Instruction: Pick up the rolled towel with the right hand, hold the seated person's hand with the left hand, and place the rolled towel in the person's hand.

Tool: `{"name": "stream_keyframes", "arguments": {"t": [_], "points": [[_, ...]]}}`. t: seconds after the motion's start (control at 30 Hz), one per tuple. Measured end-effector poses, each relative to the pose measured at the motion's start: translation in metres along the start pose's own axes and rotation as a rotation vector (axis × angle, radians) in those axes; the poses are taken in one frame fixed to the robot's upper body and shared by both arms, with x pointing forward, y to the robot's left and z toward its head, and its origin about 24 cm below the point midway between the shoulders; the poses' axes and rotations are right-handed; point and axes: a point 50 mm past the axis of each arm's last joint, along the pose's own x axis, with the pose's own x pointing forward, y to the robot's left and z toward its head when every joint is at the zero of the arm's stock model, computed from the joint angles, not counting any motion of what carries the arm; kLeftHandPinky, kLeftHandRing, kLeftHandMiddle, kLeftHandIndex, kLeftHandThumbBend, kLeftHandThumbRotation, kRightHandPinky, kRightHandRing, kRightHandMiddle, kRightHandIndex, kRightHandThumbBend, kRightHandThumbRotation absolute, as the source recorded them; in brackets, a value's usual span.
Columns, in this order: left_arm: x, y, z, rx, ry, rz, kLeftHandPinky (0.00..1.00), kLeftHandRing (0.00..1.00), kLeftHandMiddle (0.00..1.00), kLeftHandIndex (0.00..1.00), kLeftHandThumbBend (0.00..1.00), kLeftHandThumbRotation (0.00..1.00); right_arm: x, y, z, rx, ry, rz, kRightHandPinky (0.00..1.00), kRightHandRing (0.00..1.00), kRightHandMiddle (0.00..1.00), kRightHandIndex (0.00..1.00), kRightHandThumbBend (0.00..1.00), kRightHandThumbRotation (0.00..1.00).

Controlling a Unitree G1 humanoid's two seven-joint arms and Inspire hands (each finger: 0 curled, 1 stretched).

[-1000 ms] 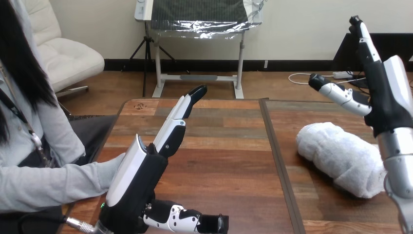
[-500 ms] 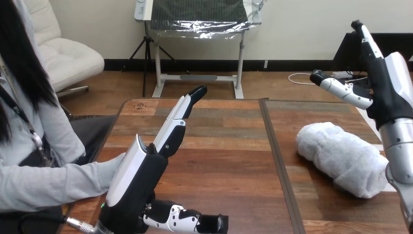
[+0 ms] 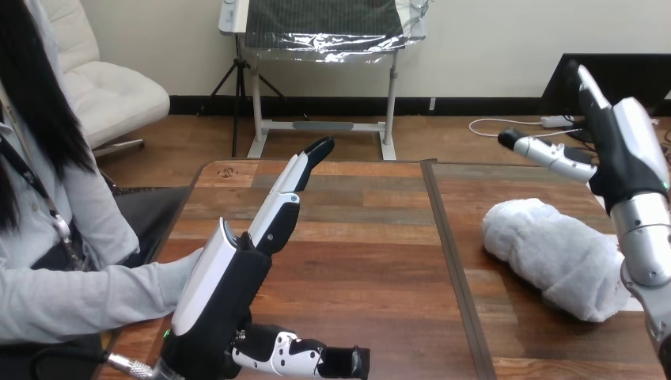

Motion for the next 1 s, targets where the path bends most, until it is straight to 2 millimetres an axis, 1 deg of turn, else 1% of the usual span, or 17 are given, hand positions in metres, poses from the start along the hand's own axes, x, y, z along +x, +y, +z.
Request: {"name": "stream_keyframes", "arguments": {"t": [0.17,0.47,0.57,0.77,0.83,1.0], "points": [[0.0,0.0,0.0,-0.001,0.0,0.002,0.99,1.0,1.0,1.0,1.0,0.69,0.0,0.004,-0.007,-0.025,0.054,0.028,0.83,0.98,0.95,0.95,1.0,0.62],[0.0,0.0,0.001,-0.001,-0.006,0.002,0.99,1.0,1.0,1.0,1.0,0.69,-0.006,0.012,-0.021,-0.056,0.141,0.073,0.83,0.97,0.94,0.95,1.0,0.6],[0.0,0.0,0.002,-0.001,-0.014,0.003,0.96,1.0,1.0,1.0,1.0,0.69,-0.008,0.014,-0.026,-0.056,0.181,0.094,0.83,0.96,0.94,0.95,1.0,0.59],[0.0,0.0,0.003,-0.001,-0.025,0.003,0.92,1.0,1.0,1.0,1.0,0.69,-0.012,0.017,-0.036,-0.062,0.257,0.129,0.8,0.93,0.93,0.94,1.0,0.61],[0.0,0.0,0.003,-0.001,-0.026,0.004,0.89,1.0,1.0,1.0,1.0,0.68,-0.013,0.018,-0.039,-0.062,0.279,0.139,0.77,0.91,0.93,0.94,1.0,0.59],[0.0,0.0,0.003,-0.001,-0.029,0.004,0.85,0.99,1.0,1.0,1.0,0.67,-0.016,0.021,-0.044,-0.061,0.32,0.161,0.75,0.89,0.92,0.93,1.0,0.59]]}}
